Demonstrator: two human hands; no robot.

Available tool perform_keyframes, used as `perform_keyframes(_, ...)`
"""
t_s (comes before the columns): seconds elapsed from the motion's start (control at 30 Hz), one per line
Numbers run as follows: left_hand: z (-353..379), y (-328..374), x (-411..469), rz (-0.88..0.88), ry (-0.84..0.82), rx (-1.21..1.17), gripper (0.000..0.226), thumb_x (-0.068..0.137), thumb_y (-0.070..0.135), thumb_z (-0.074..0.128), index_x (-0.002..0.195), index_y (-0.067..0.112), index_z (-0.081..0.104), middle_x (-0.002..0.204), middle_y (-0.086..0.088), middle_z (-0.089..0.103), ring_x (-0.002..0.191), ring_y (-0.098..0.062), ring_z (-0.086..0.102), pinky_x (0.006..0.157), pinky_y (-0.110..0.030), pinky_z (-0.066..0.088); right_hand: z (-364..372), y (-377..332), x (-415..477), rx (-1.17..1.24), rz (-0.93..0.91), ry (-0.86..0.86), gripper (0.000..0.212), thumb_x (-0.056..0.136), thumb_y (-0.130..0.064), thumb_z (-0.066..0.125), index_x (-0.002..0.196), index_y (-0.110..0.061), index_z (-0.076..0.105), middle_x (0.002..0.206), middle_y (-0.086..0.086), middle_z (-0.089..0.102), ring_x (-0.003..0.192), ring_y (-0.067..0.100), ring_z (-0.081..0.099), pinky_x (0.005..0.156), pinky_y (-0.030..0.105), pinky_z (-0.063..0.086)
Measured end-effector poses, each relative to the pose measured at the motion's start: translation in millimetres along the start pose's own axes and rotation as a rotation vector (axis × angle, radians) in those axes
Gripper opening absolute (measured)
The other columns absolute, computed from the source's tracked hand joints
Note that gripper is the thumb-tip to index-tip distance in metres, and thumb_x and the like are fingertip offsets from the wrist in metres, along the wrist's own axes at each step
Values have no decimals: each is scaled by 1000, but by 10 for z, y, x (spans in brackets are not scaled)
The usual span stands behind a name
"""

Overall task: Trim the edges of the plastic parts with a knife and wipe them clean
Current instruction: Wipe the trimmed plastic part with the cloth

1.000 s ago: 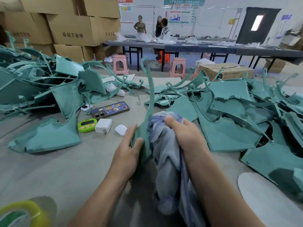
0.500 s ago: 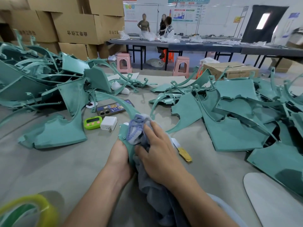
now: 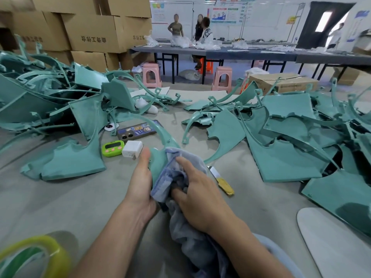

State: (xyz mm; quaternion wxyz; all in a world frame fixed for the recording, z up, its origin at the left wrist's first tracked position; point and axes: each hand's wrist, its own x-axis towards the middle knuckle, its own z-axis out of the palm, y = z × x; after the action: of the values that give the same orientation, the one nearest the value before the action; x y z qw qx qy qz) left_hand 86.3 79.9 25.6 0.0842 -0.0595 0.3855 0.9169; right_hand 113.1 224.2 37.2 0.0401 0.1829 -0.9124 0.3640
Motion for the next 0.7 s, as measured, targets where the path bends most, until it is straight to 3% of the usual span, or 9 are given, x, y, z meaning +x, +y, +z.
perform_keyframes(0.1, 15, -18, -44, -78, -36, 14, 69, 81, 65, 56, 111, 7, 78, 110, -20, 74, 94, -32, 75, 71, -38, 62, 14, 33, 6, -188, -48, 51, 75, 91, -43, 55, 158, -42, 22, 152, -6, 34, 143, 20, 28, 118, 36, 24)
perform_keyframes(0.17, 34, -12, -62, -93, -26, 20, 69, 85, 61, 55, 122, 5, 72, 129, -22, 67, 115, -34, 68, 86, -44, 61, -2, 41, 42, -181, -79, 42, 73, 96, -43, 51, 160, -41, 16, 167, -5, 13, 154, 18, 5, 126, 38, 8)
perform_keyframes(0.23, 46, -13, -69, -108, -39, 9, 68, 89, 57, 56, 131, 5, 67, 139, -22, 60, 127, -35, 60, 103, -47, 52, -20, 44, 95, -118, -77, 13, 71, 102, -40, 47, 162, -40, 9, 171, -5, 5, 157, 15, -2, 128, 36, 4)
perform_keyframes(0.33, 55, -17, -64, -122, -33, 1, 64, 87, 53, 59, 131, 8, 67, 140, -22, 60, 127, -35, 60, 108, -46, 48, -38, 21, 191, -143, -49, 47, 68, 104, -36, 44, 163, -36, 9, 170, -1, 11, 155, 21, 10, 125, 37, 17)
perform_keyframes(0.43, 52, -21, -61, -103, -18, 13, 58, 85, 50, 59, 126, 10, 71, 134, -21, 63, 120, -33, 65, 94, -42, 57, -15, -7, 256, -172, -22, 133, 70, 101, -22, 49, 162, -28, 15, 154, 0, 36, 137, 26, 35, 109, 41, 37)
perform_keyframes(0.57, 46, -37, -57, -130, 8, -21, 57, 91, 52, 54, 121, 8, 74, 127, -21, 68, 112, -33, 69, 84, -42, 60, 15, -8, 208, -215, -40, 134, 72, 95, -14, 51, 159, -34, 25, 133, -5, 50, 119, 23, 44, 99, 41, 44)
perform_keyframes(0.7, -6, 9, -65, -145, 27, -63, 75, 87, 68, 54, 112, 0, 76, 119, -23, 71, 105, -34, 72, 86, -47, 61, 4, -14, 95, -162, -168, 5, 65, 83, -26, 48, 147, -33, 49, 113, -3, 57, 103, 25, 49, 89, 43, 44)
